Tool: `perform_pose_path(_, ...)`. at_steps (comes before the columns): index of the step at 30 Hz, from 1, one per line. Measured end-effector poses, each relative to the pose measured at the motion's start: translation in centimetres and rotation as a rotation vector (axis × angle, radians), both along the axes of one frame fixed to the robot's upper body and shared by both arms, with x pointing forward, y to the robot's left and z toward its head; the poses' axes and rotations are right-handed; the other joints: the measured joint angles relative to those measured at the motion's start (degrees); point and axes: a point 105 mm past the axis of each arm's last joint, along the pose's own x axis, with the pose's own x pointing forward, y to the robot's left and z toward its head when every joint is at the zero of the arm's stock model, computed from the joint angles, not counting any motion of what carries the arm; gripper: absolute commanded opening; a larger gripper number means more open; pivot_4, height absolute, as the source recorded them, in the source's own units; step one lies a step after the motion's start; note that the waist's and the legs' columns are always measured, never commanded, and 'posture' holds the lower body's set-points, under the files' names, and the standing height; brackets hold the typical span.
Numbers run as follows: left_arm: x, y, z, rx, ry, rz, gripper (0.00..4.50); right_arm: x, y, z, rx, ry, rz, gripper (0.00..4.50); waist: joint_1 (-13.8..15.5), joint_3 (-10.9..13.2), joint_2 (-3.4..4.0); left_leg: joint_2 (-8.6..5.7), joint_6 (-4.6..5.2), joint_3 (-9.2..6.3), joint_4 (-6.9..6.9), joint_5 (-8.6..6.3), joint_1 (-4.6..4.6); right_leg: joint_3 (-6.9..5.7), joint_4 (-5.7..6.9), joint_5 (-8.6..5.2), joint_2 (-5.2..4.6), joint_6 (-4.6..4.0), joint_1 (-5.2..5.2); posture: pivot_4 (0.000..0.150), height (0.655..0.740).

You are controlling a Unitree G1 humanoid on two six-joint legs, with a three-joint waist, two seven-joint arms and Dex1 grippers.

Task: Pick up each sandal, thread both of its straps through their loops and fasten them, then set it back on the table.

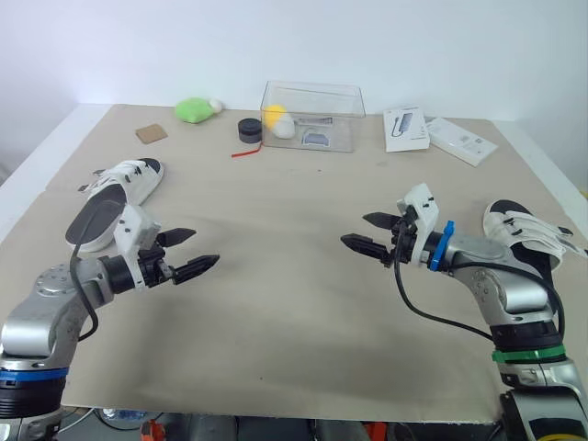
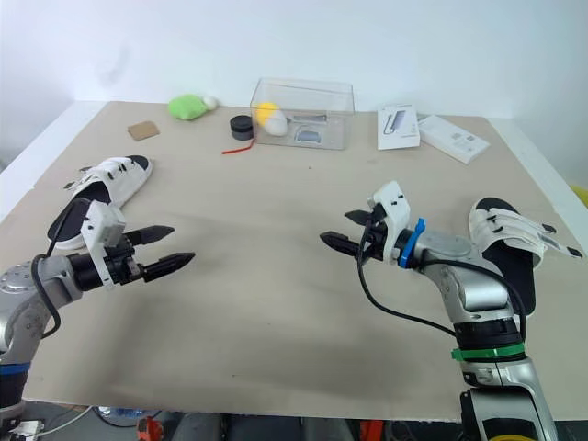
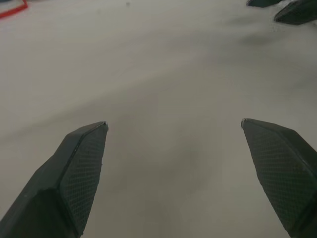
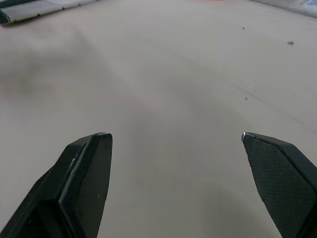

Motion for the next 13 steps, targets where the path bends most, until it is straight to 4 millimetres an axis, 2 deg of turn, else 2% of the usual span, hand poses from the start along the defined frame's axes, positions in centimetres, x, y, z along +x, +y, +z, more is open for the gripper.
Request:
perform_pose_path(3, 0.9, 0.5, -0.2, 0.036, -0.029, 0.043, 4.46, -0.7, -0.3, -1.0, -0.006, 0.037, -0.002, 4.50, -0.02, 0.00, 0.00, 0.00, 0.00, 0.00, 0.00, 0.00, 0.00, 0.00, 0.00, 0.00, 0.01, 0.00, -0.01, 0.150, 0.7400)
perform_pose_path(5, 1.3, 0.5, 0.0, 0.046, -0.044, 0.053, 4.46, -1.0, -0.8, -0.6, 0.003, 0.028, -0.015, 4.50, -0.05, 0.00, 0.01, 0.00, 0.00, 0.00, -0.01, 0.00, -0.01, 0.01, -0.01, 0.00, 0.01, 0.01, -0.01, 0.150, 0.7400)
perform_pose_path(13, 1.2, 0.2, -0.2, 0.045, -0.040, 0.032, 4.46, -1.4, -1.1, -0.6, -0.004, 0.022, -0.025, 4.50, -0.18, 0.00, 0.01, 0.00, 0.00, 0.00, -0.01, 0.00, 0.00, 0.01, -0.01, 0.00, 0.01, 0.01, -0.01, 0.150, 0.7400)
